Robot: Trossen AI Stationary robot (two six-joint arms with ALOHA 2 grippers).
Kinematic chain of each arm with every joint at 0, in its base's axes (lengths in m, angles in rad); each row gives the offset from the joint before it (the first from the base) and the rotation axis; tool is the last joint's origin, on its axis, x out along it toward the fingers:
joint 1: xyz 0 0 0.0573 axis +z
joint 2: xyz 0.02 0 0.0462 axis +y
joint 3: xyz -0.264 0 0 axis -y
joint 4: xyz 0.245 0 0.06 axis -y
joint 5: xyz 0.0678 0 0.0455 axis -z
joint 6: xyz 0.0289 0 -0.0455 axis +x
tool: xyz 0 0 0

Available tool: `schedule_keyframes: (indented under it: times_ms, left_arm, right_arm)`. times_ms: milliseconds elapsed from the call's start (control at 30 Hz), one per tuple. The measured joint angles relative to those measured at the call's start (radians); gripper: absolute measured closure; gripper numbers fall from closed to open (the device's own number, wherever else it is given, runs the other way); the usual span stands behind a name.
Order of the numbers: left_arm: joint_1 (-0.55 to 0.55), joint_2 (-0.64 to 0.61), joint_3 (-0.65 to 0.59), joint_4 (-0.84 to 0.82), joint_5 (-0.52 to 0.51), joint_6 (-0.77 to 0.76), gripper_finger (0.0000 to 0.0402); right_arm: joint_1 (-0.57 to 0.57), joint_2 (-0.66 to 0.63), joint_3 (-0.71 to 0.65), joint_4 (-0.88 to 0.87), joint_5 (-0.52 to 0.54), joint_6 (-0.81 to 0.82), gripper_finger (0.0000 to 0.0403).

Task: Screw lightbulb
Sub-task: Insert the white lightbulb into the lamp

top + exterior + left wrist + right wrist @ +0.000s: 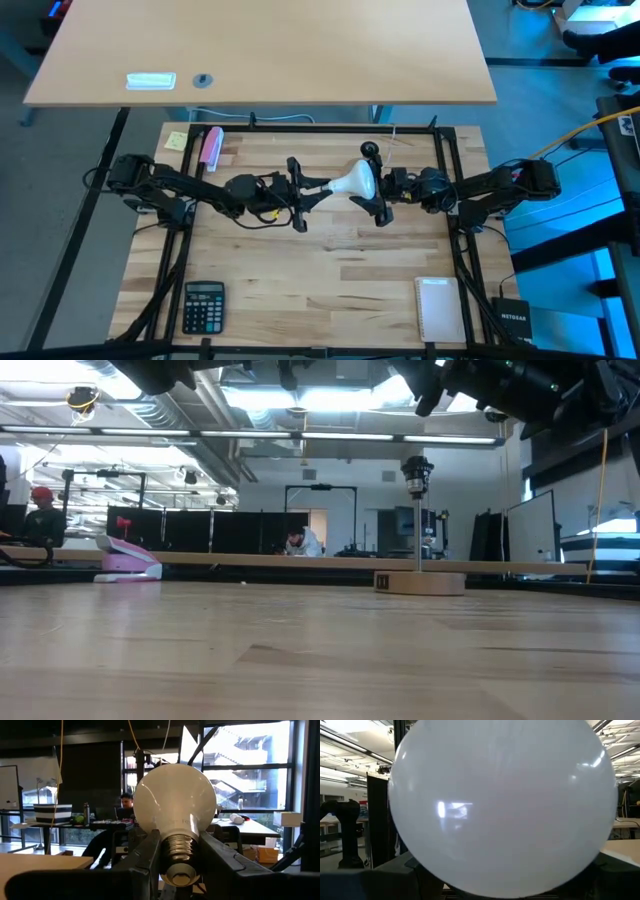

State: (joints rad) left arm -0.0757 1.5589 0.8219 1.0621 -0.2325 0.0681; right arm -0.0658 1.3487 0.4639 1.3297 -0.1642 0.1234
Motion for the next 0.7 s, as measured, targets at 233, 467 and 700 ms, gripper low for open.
schedule_keyframes:
  times_ms: [233,467,700]
  left_arm:
    - [0.000,0.003,-0.002,0.067,0.000,0.000,0.0308]
    - [0.000,0.003,-0.002,0.119,0.000,-0.001,0.0310]
    - [0.003,0.001,-0.001,0.266,0.000,0.023,0.0311]
  right_arm:
    - [0.000,0.000,0.003,-0.067,0.003,-0.023,0.0118]
    - [0.000,0.000,0.003,-0.060,0.003,-0.025,0.0118]
    - [0.000,0.000,0.011,-0.027,0.039,0.007,0.0118]
